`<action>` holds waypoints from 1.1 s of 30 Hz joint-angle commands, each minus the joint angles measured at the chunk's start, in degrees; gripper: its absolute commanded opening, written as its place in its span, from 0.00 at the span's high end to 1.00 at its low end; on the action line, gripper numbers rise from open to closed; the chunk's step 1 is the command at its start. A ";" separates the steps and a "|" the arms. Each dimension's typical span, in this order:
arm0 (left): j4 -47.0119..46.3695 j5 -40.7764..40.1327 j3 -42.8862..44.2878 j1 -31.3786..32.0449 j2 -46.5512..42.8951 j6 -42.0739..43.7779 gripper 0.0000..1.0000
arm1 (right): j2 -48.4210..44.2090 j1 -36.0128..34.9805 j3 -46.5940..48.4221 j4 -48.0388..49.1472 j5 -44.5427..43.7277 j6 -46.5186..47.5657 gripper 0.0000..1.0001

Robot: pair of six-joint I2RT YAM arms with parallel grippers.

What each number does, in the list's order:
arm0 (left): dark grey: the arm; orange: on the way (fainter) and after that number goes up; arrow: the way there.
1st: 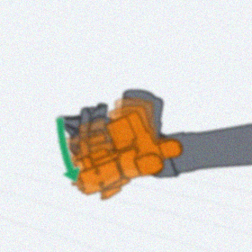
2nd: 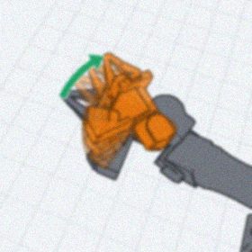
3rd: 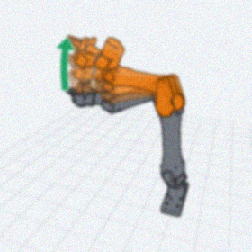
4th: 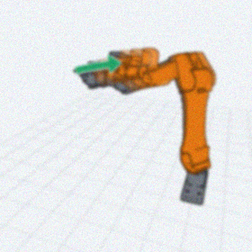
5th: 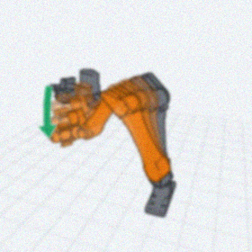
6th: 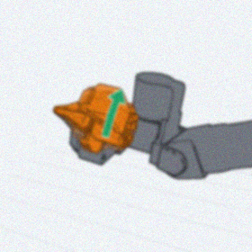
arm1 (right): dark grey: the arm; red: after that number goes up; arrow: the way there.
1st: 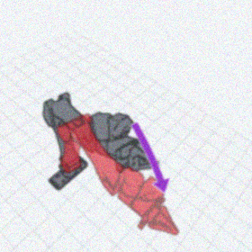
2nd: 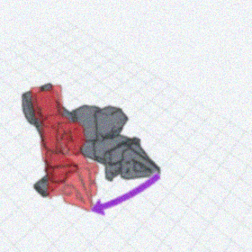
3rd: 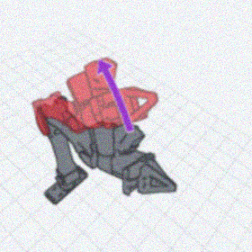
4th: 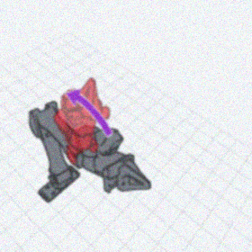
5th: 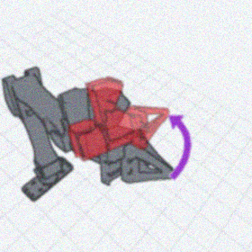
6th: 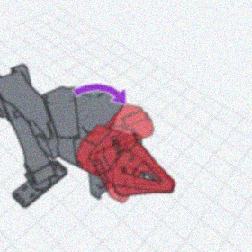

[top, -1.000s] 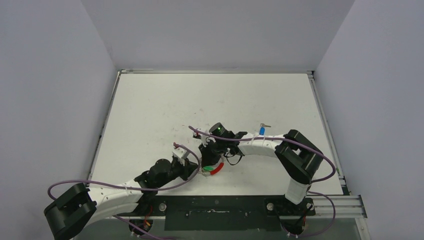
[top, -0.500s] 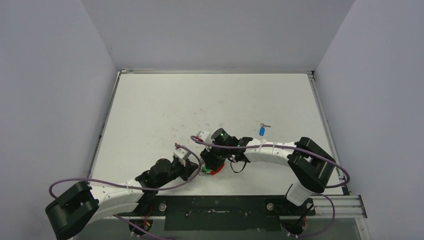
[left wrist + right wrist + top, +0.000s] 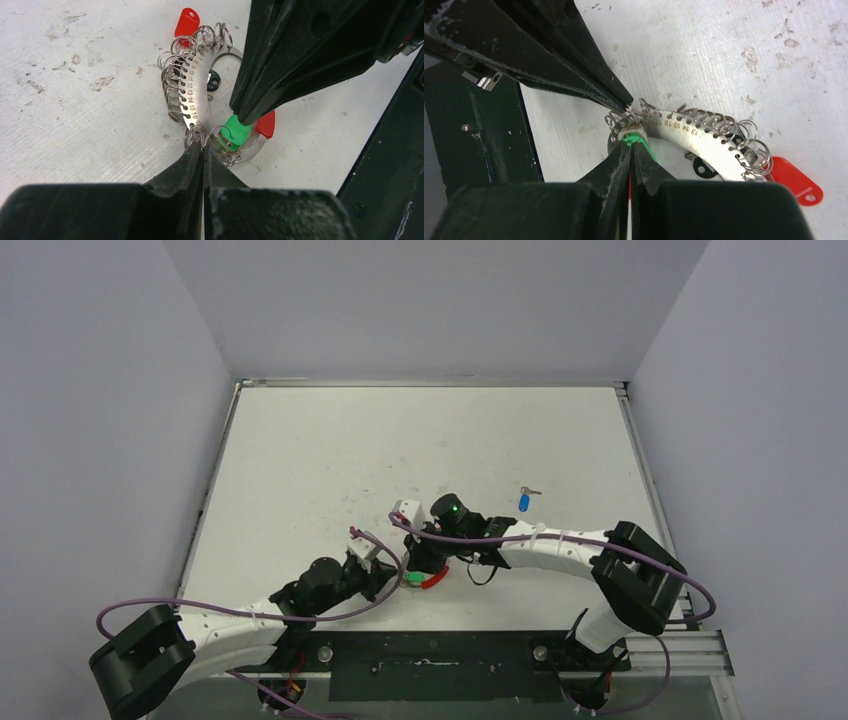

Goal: Put the keys on the keyring

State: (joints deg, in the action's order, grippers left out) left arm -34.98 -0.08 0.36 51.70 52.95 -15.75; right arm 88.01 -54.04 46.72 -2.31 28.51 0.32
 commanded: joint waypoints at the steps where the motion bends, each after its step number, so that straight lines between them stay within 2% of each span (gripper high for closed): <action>1: -3.69 1.31 -0.36 0.16 -0.79 0.81 1.00 | 2.92 0.17 1.65 6.97 4.42 -2.36 1.00; 13: -4.25 1.56 -0.36 0.24 -0.77 0.85 1.00 | 11.10 0.33 2.76 8.67 0.28 -4.90 1.00; 21: -5.81 1.22 -1.93 0.29 -0.31 1.71 1.00 | 10.30 0.33 0.75 12.43 1.54 -5.03 0.99; 33: -6.74 1.56 -2.52 0.24 -1.52 3.18 1.00 | 7.00 0.32 -2.25 13.24 9.77 5.55 0.81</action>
State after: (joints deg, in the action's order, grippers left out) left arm -34.52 0.56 0.34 51.72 52.88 -13.26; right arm 96.82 -53.93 45.45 8.97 33.82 1.04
